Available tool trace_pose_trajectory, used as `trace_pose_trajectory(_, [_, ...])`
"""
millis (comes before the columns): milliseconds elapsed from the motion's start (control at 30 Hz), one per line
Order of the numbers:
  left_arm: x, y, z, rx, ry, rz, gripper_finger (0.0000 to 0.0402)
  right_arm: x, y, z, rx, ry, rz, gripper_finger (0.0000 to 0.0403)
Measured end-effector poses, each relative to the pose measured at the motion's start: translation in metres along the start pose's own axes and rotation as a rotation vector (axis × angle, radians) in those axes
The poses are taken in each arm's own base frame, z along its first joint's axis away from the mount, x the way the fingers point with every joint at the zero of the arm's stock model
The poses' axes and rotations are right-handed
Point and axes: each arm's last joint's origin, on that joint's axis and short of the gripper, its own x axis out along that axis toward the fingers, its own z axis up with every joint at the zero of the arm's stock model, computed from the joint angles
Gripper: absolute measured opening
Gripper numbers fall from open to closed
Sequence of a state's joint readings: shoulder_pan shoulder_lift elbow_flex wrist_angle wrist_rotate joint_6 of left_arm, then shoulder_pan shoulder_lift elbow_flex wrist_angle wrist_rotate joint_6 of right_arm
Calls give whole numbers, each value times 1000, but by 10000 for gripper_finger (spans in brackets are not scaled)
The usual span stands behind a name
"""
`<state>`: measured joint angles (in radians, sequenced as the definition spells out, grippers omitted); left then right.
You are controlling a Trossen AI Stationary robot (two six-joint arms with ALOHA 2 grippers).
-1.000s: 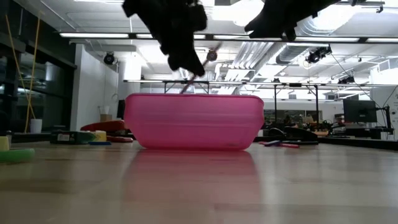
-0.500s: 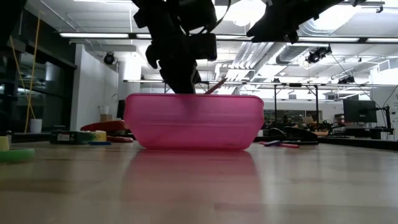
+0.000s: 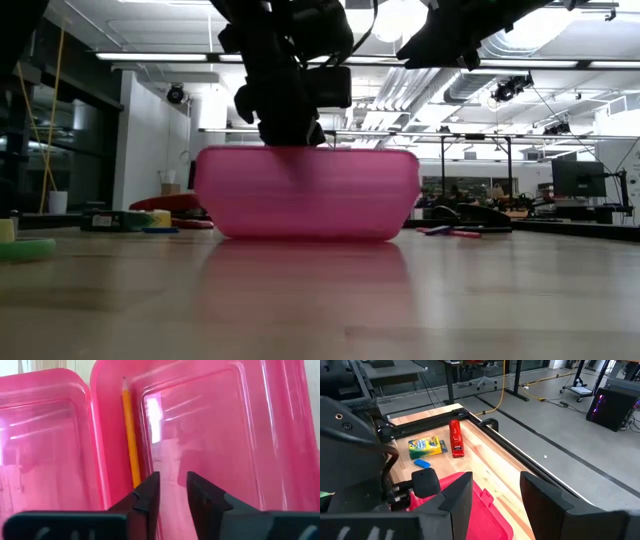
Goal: Pack school essentials
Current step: Put the green eraser into the pink supply box
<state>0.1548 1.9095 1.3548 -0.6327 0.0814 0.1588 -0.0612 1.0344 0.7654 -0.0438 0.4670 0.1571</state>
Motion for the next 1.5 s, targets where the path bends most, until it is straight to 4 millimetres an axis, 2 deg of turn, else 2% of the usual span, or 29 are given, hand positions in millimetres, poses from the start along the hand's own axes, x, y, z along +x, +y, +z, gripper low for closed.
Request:
trace_pose_trajectory(167, [-14, 9, 1, -49, 5, 6, 141, 0, 0, 0, 2, -1, 0, 158])
trace_pose_trajectory(233, [-32, 14, 2, -68, 13, 2, 157, 0, 0, 0, 2, -3, 1, 158])
trace_pose_trajectory(367, [-76, 27, 1, -163, -98, -63, 175, 0, 0, 1, 6, -8, 2, 158])
trace_pose_trajectory(433, [-102, 32, 1, -200, -231, -106, 176, 0, 0, 1, 17, -6, 2, 158])
trace_pose_trajectory(567, [-155, 33, -13, -209, -579, -150, 169, 0, 0, 0, 53, -2, 2, 158])
trace_pose_trajectory(667, [-181, 24, -34, -212, -810, -140, 164, 0, 0, 0, 72, 0, 10, 158])
trace_pose_trajectory(733, [-191, 17, -52, -218, -934, -145, 162, 0, 1, 0, 79, 0, 15, 158])
trace_pose_trajectory(867, [-198, 2, -84, -221, -1129, -167, 161, 0, 1, 1, 83, -5, 21, 158])
trace_pose_trajectory(1067, [-193, -10, -116, -296, -1200, -114, 161, 0, 2, 1, 65, -1, 43, 158])
trace_pose_trajectory(1233, [-194, -11, -121, -270, -1214, -58, 161, 0, 5, 2, 59, -6, 138, 158])
trace_pose_trajectory(1500, [-191, -10, -120, -217, -1197, -5, 161, -3, 13, 13, 40, -84, 420, 158])
